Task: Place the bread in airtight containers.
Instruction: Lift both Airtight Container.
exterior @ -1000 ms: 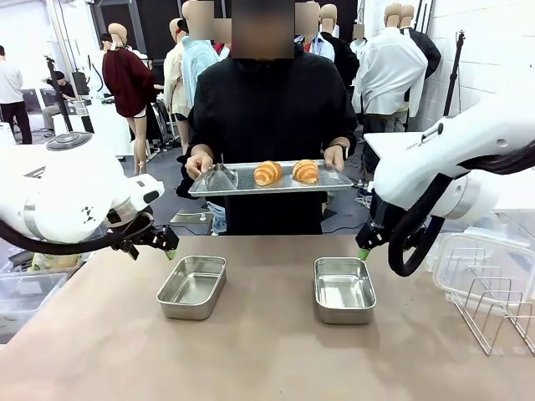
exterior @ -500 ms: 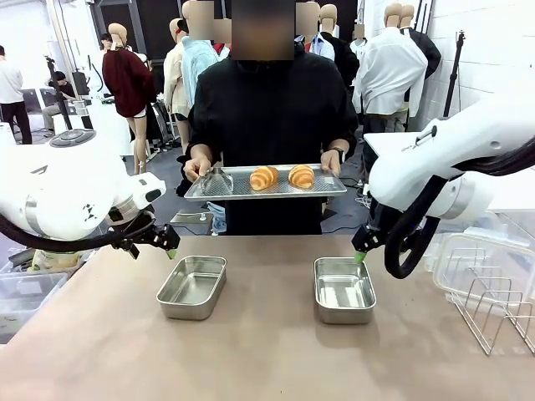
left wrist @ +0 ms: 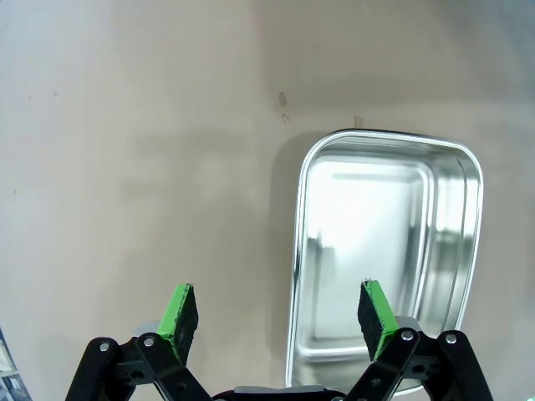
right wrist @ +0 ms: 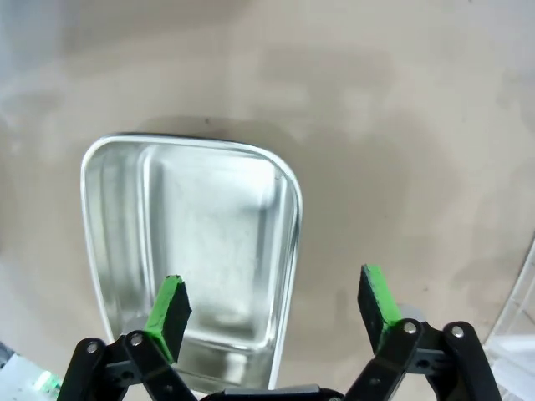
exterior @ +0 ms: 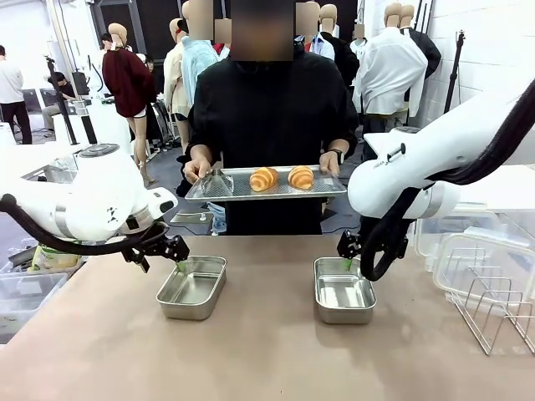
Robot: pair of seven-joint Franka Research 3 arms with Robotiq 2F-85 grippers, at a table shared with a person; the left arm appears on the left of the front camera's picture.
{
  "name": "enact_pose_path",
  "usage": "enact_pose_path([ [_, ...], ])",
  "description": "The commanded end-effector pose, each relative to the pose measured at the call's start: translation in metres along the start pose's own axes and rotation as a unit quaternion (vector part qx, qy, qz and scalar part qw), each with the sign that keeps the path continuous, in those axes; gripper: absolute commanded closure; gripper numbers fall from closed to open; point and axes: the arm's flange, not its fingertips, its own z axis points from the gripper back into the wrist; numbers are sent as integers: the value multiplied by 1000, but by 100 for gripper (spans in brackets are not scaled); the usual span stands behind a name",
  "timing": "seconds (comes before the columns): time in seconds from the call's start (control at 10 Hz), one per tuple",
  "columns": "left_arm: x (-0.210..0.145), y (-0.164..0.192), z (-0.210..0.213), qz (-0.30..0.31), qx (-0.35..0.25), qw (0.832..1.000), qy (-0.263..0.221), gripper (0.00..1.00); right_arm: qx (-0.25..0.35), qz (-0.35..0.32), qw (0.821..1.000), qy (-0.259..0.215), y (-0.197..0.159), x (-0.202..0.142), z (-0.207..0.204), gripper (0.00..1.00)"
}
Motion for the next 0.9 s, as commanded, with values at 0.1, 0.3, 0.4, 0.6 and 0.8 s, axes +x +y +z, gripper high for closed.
enact_pose_path([
  [0.1, 11, -4, -8, 1, 9, 1000, 30, 0, -15, -59, 997, 51, 4, 21, -13, 0],
  [0.3, 12, -1, -14, 6, 4, 999, 43, 0, -28, -82, 993, 80, 9, 22, -24, 0],
  [0.4, 13, 2, -15, 8, 3, 999, 48, 0, -27, -82, 993, 81, 8, 22, -29, 0],
  [0.6, 16, 4, -26, 17, 17, 997, 67, 0, -49, -89, 991, 90, 6, 21, -32, 0],
  [0.8, 16, 6, -37, 25, 30, 995, 88, 0, -107, -85, 988, 77, 13, 17, -30, 0],
])
